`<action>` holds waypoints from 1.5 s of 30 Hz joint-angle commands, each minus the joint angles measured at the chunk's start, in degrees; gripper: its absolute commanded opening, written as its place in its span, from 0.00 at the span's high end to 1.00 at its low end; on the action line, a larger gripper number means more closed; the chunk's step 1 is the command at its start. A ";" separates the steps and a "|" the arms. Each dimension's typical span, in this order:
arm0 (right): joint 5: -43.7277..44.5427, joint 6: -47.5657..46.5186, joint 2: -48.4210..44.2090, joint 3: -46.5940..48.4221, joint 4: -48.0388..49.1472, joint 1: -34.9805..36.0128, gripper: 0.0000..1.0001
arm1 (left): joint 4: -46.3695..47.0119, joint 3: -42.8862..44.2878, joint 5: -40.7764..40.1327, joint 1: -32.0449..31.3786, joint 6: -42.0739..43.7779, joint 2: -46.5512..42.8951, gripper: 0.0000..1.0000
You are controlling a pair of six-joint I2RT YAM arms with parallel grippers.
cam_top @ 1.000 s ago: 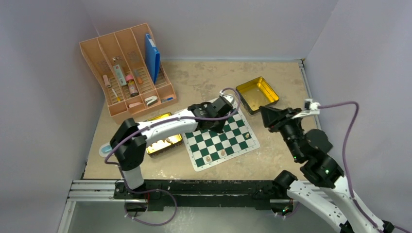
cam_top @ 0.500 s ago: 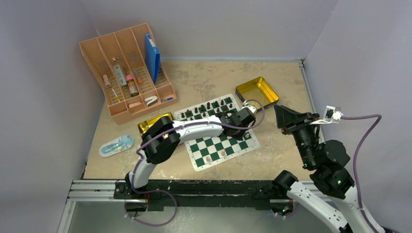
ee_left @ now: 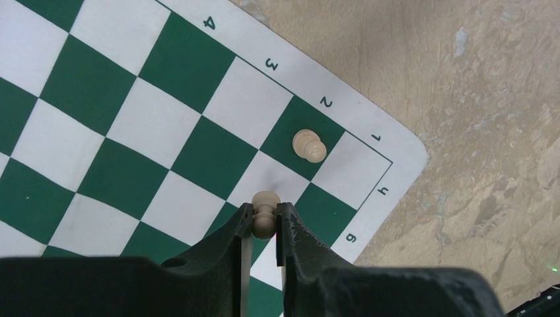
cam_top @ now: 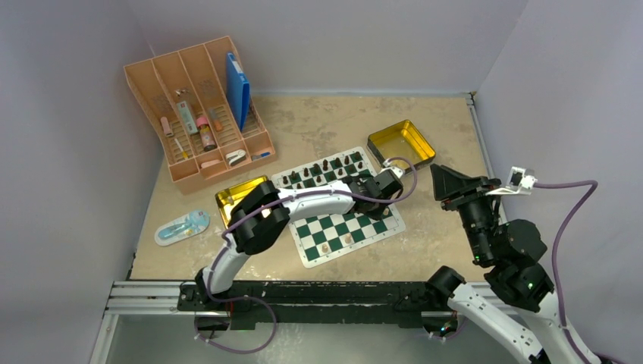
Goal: Set up the chess pieces on the board
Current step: Place the chess piece on the chessboard, then pick up the chess piece from the storage box.
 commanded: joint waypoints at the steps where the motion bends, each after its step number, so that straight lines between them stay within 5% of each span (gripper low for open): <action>1: 1.38 -0.88 -1.11 1.74 1.21 0.09 0.66 | -0.93 3.34 0.18 -0.57 0.27 1.48 0.83; 24: 0.44 -1.71 -2.05 1.67 0.17 0.11 0.64 | -5.53 8.12 -1.79 -0.85 -0.40 4.57 0.68; 36: -3.60 1.22 -0.76 -2.64 0.65 0.12 0.62 | -5.54 6.43 -2.04 -0.72 -3.57 -3.71 0.47; 45: -7.56 1.61 1.19 -3.67 1.35 0.14 0.62 | -6.04 4.79 -1.42 3.75 -5.11 -9.26 0.44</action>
